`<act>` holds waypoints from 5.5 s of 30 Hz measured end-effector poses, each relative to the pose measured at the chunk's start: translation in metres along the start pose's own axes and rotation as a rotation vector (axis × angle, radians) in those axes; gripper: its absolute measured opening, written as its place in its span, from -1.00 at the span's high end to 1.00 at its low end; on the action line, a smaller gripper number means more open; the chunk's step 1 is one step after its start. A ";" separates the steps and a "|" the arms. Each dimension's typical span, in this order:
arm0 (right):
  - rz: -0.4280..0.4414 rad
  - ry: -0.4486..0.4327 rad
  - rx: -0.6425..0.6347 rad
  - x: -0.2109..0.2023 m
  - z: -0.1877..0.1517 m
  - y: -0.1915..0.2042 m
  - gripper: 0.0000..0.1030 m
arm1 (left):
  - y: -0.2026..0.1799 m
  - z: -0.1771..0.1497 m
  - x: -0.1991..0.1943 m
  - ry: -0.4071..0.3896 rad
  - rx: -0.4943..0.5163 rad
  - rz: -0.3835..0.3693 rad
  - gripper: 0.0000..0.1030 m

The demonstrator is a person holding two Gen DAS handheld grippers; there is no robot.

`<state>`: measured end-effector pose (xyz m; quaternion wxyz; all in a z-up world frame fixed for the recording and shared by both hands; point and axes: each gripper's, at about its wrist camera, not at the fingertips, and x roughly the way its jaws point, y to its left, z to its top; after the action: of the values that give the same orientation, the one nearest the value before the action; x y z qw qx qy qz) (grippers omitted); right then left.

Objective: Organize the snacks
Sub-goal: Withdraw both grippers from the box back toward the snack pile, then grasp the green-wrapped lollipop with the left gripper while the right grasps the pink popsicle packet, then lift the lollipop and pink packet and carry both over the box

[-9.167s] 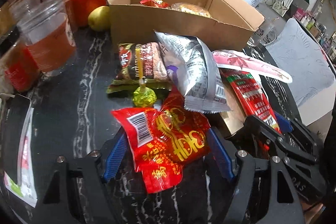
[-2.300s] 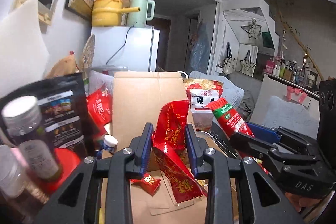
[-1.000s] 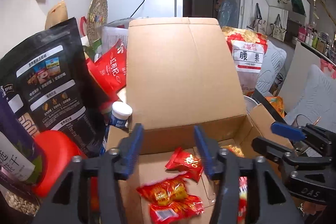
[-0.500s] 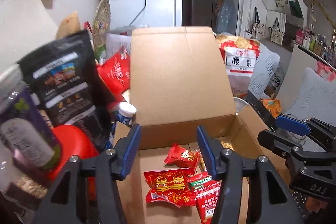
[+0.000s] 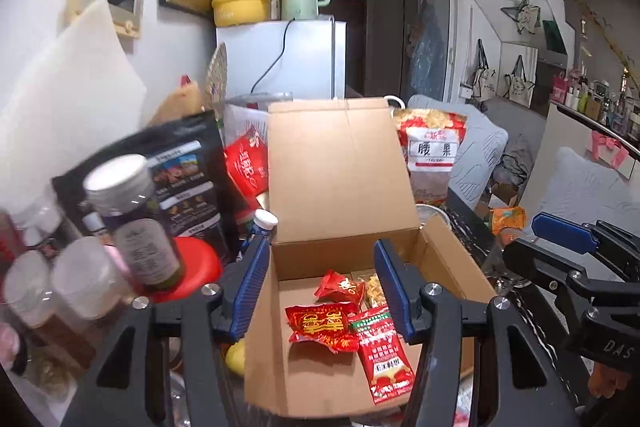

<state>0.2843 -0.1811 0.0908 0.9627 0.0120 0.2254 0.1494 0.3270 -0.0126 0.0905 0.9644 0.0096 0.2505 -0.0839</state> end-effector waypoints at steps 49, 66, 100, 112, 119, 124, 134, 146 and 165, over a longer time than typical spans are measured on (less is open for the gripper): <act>0.001 0.042 0.015 -0.104 -0.131 0.044 -0.46 | -0.023 -0.131 -0.126 0.117 0.039 -0.144 -0.51; -0.017 0.187 0.064 -0.061 -0.192 0.027 -0.46 | -0.012 -0.194 -0.068 0.300 0.017 -0.134 -0.51; 0.101 0.232 0.102 0.021 -0.188 0.008 -0.47 | -0.015 -0.224 0.017 0.419 -0.028 -0.207 0.51; 0.086 0.206 0.109 0.048 -0.179 0.012 0.19 | -0.003 -0.228 -0.003 0.404 -0.088 -0.203 0.51; 0.080 0.174 0.118 0.042 -0.181 0.012 0.42 | 0.006 -0.228 -0.010 0.388 -0.100 -0.191 0.51; 0.073 0.148 0.109 0.028 -0.180 0.013 0.42 | 0.007 -0.227 -0.021 0.371 -0.101 -0.189 0.51; 0.070 0.100 0.118 -0.016 -0.181 0.014 0.42 | 0.002 -0.221 -0.056 0.315 -0.091 -0.186 0.51; 0.074 0.053 0.152 -0.074 -0.188 0.018 0.42 | -0.020 -0.201 -0.086 0.241 -0.072 -0.232 0.51; 0.073 -0.014 0.155 -0.096 -0.154 0.009 0.42 | -0.049 -0.136 -0.086 0.142 -0.012 -0.279 0.51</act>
<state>0.1327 -0.2077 -0.0058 0.9543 0.0957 0.2290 0.1666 0.1794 -0.0395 0.0141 0.9233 -0.0253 0.3175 -0.2147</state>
